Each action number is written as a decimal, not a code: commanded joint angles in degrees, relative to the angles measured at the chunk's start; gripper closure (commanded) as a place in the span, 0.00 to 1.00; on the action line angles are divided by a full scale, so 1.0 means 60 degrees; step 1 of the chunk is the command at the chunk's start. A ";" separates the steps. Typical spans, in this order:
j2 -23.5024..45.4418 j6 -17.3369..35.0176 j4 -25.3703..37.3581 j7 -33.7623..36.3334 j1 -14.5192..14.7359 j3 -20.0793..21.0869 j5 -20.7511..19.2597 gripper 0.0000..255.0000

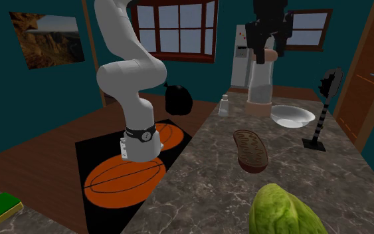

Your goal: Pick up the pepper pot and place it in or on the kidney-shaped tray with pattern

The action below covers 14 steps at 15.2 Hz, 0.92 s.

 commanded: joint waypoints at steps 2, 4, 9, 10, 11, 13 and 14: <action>0.0015 0.0371 -0.0345 -0.0026 0.0028 0.0079 0.0063 1.00; 0.0021 0.0624 -0.0594 -0.0062 0.0046 0.0119 0.0106 1.00; 0.0077 0.1267 -0.1185 -0.0151 0.0090 0.0228 0.0218 1.00; 0.0095 0.1398 -0.1298 -0.0169 0.0098 0.0251 0.0240 1.00; 0.0116 0.1530 -0.1409 -0.0186 0.0107 0.0274 0.0263 1.00; 0.0166 0.1796 -0.1627 -0.0221 0.0123 0.0322 0.0310 1.00; 0.0196 0.1931 -0.1733 -0.0239 0.0132 0.0346 0.0333 1.00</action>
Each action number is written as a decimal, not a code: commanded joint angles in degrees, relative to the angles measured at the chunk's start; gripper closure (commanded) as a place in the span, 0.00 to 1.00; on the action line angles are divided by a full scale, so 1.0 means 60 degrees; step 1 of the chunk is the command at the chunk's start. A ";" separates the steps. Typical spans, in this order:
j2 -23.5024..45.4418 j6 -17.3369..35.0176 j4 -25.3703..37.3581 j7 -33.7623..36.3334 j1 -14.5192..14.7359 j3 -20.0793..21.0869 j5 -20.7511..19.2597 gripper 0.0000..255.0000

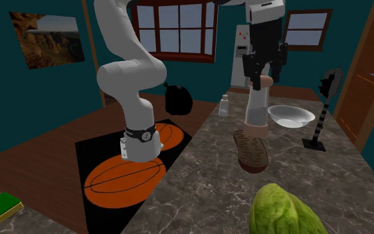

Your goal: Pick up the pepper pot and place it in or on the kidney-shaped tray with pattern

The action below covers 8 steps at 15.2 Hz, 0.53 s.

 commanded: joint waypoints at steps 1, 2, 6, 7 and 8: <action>0.0053 0.0301 -0.0248 -0.0056 0.0015 0.0040 0.0051 1.00; 0.0087 0.0438 -0.0351 -0.0074 0.0023 0.0065 0.0074 1.00; 0.0254 0.0994 -0.0744 -0.0143 0.0053 0.0170 0.0170 1.00; 0.0303 0.1136 -0.0838 -0.0160 0.0060 0.0197 0.0194 1.00; 0.0355 0.1279 -0.0930 -0.0177 0.0067 0.0224 0.0218 1.00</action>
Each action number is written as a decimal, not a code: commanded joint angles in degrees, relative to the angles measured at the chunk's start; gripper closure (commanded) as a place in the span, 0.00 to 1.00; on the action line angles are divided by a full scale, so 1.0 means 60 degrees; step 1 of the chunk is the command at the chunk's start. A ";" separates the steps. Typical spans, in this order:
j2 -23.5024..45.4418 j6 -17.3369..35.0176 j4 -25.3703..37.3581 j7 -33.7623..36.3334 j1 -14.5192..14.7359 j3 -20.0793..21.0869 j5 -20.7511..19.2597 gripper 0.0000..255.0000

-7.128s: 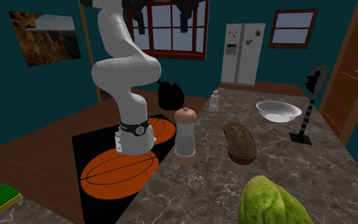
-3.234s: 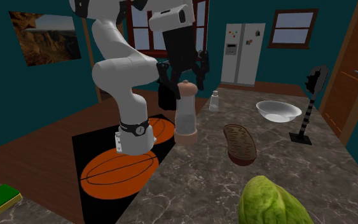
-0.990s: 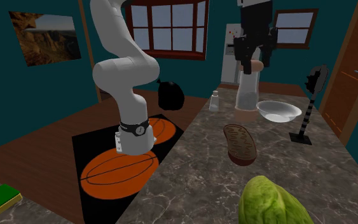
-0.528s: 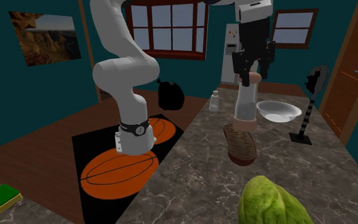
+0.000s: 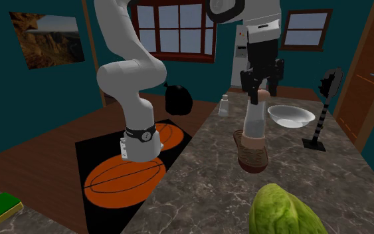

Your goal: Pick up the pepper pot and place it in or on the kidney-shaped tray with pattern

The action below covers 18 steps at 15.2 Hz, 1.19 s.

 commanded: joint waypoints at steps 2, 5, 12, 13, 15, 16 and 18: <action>0.0095 0.0284 -0.0187 -0.0045 0.0011 0.0044 0.0046 1.00; 0.0097 0.0285 -0.0186 -0.0044 0.0013 0.0043 0.0046 1.00; 0.0104 0.0278 -0.0170 -0.0036 0.0013 0.0047 0.0041 0.00; 0.0104 0.0278 -0.0171 -0.0036 0.0012 0.0047 0.0041 0.00; -0.0106 -0.0088 -0.0022 -0.0040 0.0005 -0.0060 0.0000 0.00; -0.0291 -0.0456 0.0155 -0.0035 -0.0007 -0.0161 -0.0049 0.00; -0.0574 -0.1098 0.0503 -0.0022 -0.0032 -0.0337 -0.0143 0.00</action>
